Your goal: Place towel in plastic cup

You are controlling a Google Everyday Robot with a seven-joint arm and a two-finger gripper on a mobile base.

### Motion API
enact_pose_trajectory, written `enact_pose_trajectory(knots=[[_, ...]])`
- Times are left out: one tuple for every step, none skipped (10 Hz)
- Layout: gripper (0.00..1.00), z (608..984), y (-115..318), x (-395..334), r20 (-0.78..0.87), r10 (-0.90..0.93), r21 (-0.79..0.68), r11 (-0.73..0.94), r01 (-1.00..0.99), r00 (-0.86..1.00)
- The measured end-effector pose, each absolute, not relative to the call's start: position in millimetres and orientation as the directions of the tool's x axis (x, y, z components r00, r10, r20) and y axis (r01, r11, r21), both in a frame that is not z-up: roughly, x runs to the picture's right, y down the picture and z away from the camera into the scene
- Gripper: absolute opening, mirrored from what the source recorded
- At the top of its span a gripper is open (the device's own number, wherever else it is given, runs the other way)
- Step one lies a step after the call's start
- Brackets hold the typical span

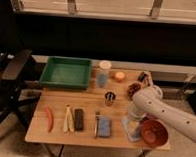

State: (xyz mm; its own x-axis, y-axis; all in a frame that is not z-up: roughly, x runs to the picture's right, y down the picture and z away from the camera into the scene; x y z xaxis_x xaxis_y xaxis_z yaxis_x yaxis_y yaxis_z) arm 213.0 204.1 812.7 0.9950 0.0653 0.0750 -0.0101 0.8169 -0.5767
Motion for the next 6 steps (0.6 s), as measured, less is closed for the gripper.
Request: enact_pose_trajectory(knots=[[0.80, 816, 204, 218, 0.081, 0.058, -0.586, 0.810, 0.000, 0.995], [0.80, 818, 204, 221, 0.083, 0.060, -0.594, 0.804, 0.001, 0.995], [0.80, 820, 205, 225, 0.081, 0.065, -0.599, 0.801, -0.003, 0.995], [0.80, 823, 206, 227, 0.081, 0.067, -0.604, 0.797, -0.005, 0.994], [0.80, 826, 208, 228, 0.080, 0.068, -0.607, 0.795, -0.005, 0.994], [0.80, 829, 210, 229, 0.078, 0.065, -0.610, 0.792, -0.003, 0.995]])
